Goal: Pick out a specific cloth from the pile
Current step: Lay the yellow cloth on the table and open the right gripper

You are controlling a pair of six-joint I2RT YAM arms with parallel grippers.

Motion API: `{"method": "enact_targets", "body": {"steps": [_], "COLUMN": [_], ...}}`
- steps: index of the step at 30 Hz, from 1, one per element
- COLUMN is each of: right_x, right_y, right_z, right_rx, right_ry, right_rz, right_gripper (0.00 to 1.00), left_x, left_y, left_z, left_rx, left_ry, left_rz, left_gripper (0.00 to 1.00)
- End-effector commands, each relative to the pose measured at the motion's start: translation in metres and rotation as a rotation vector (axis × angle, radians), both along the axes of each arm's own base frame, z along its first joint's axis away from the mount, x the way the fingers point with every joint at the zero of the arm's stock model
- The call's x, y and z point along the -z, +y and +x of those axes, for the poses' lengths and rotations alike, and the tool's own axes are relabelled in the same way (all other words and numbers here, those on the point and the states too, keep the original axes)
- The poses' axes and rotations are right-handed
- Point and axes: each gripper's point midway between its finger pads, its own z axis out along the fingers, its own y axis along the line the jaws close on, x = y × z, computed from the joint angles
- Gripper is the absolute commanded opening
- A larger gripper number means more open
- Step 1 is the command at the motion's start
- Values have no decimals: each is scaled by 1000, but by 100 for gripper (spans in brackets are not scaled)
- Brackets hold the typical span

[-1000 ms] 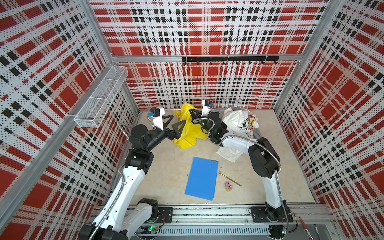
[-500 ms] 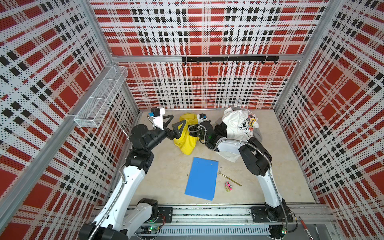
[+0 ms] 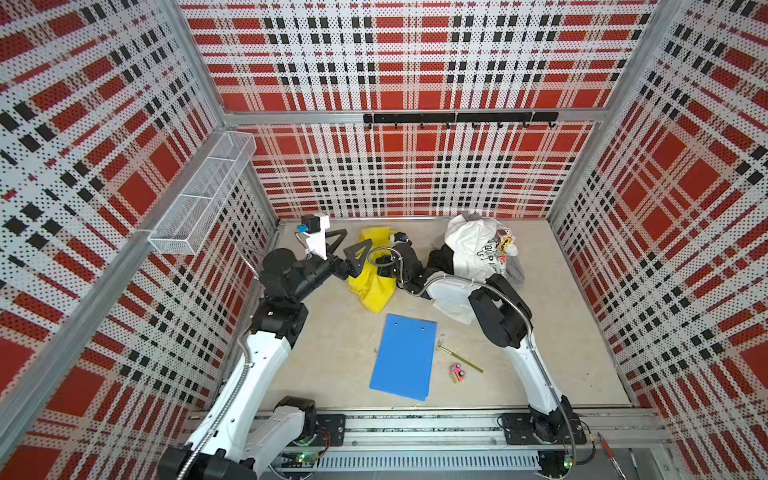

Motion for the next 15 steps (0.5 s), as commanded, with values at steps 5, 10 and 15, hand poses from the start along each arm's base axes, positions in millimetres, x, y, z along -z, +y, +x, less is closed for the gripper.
{"method": "enact_targets", "body": {"steps": [5,10,15], "right_x": [1,-53,-88], "right_y": [2,4,-9], "right_z": [0,-4,-16], "right_rx": [-21,-70,-89], "right_ry": [0,-99,-142], "right_rz": [-41,-20,-31], "right_gripper": [25,41,49], "left_x": [-3,-4,-4], "left_y": [-1,-1,0], "left_z": [-1,-2,-2], "left_rx": [2,1,-3], "left_ry": [-20,-22,-26], "left_rz": [-5,-6,-5], "left_gripper": [93,93,93]}}
